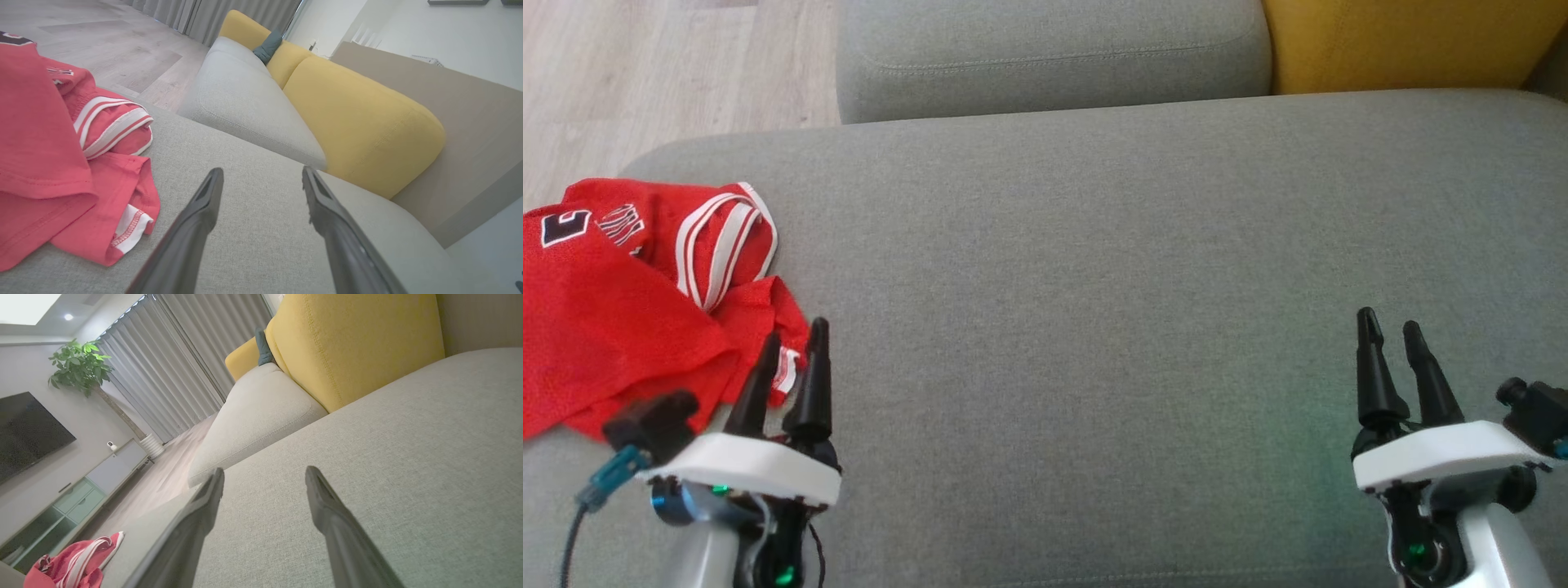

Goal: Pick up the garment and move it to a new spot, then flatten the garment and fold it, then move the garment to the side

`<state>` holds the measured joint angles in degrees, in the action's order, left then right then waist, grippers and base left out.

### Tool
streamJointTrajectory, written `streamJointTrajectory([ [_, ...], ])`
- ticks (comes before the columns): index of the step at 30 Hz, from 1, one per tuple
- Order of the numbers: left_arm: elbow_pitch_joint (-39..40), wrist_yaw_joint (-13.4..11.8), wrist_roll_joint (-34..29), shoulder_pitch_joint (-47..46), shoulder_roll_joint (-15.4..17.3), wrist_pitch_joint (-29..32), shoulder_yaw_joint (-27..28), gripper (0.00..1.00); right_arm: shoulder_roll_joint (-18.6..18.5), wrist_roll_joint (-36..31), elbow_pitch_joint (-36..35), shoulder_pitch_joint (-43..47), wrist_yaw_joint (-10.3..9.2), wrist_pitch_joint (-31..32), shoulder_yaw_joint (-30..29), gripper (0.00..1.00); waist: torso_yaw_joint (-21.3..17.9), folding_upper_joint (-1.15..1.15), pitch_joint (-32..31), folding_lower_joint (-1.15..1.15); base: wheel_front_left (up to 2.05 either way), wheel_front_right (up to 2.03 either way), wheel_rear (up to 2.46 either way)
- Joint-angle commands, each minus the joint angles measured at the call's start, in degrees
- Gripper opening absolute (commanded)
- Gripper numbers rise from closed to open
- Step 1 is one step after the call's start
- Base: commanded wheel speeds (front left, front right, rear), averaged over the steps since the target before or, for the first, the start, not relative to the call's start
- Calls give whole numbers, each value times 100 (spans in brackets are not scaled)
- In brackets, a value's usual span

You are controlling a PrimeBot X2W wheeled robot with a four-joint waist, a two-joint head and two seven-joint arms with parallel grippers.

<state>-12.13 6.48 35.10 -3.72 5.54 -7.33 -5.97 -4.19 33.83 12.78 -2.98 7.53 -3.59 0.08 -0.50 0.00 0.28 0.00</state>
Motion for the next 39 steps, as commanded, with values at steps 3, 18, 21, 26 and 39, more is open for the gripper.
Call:
streamJointTrajectory([
  [3,134,-43,-350,-285,155,-131,61,100,-46,-364,-233,-306,-3,-79,136,100,-8,0,1,0,0,0,0],
  [18,-67,-156,-1318,-368,210,-382,-44,100,-10,-1402,-218,-327,-3,-158,176,100,-9,0,17,0,0,0,0],
  [21,-98,-170,-1488,-385,217,-433,-56,100,6,-1583,-226,-328,-4,-167,180,100,-10,0,26,0,0,0,0],
  [26,-136,-184,-1722,-408,227,-500,-83,100,21,-1840,-234,-339,-4,-191,199,100,-14,0,40,0,0,0,0],
  [39,-232,-229,-2460,-484,254,-718,-153,100,90,-2390,-220,-346,-4,-276,152,100,-13,0,58,0,0,0,0],
])
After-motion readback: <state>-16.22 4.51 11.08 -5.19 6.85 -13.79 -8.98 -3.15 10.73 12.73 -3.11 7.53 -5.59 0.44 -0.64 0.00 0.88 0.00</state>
